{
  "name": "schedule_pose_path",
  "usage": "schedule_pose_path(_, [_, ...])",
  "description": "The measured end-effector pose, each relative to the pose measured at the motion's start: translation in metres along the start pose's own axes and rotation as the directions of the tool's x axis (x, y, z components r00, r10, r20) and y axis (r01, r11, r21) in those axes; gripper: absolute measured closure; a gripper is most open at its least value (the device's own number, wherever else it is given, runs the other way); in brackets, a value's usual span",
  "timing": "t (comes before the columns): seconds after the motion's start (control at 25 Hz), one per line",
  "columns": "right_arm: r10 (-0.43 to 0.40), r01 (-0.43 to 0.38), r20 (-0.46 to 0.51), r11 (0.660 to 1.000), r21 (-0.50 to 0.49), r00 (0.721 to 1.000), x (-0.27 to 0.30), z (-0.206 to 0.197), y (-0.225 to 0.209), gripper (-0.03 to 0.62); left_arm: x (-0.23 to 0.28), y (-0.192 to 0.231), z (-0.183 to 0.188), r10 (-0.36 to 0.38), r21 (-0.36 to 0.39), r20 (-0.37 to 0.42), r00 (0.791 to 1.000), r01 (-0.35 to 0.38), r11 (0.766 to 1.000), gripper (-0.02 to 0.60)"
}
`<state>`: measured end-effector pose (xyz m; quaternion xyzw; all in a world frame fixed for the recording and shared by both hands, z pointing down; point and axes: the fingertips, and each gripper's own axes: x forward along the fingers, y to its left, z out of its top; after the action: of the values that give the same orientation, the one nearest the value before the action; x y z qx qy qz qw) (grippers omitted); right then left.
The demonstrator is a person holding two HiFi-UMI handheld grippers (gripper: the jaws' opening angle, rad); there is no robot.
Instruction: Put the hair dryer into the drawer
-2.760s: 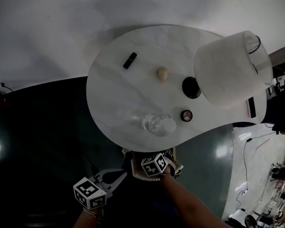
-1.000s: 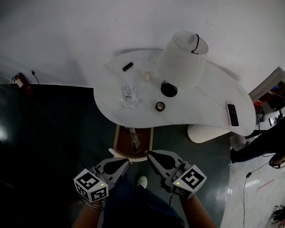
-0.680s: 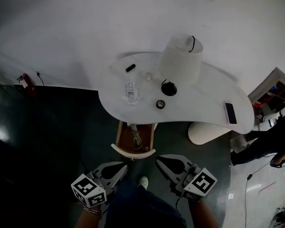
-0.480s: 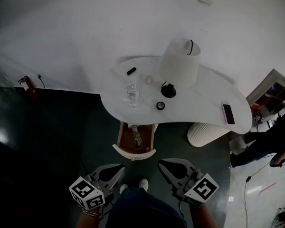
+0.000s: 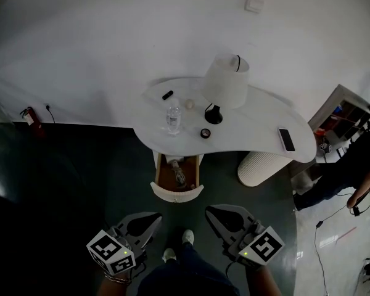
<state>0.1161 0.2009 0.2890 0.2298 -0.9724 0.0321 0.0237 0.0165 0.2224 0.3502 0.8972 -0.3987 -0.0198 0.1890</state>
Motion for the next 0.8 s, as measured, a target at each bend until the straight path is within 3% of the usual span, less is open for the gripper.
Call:
schedule_pose_path(0.16, [-0.034, 0.033, -0.005, 0.999, -0.028, 0.999, -0.007, 0.004, 0.018, 0.577, -0.013, -0.011, 0.002, -0.010, 0.014, 0.007, 1.000, 0.010, 1.000, 0.574])
schedule_pose_path(0.8, [0.047, -0.050, -0.053, 0.998, -0.045, 0.997, -0.019, 0.006, 0.029, 0.577, -0.009, -0.033, 0.019, 0.024, 0.053, 0.054, 0.998, -0.027, 0.998, 0.574])
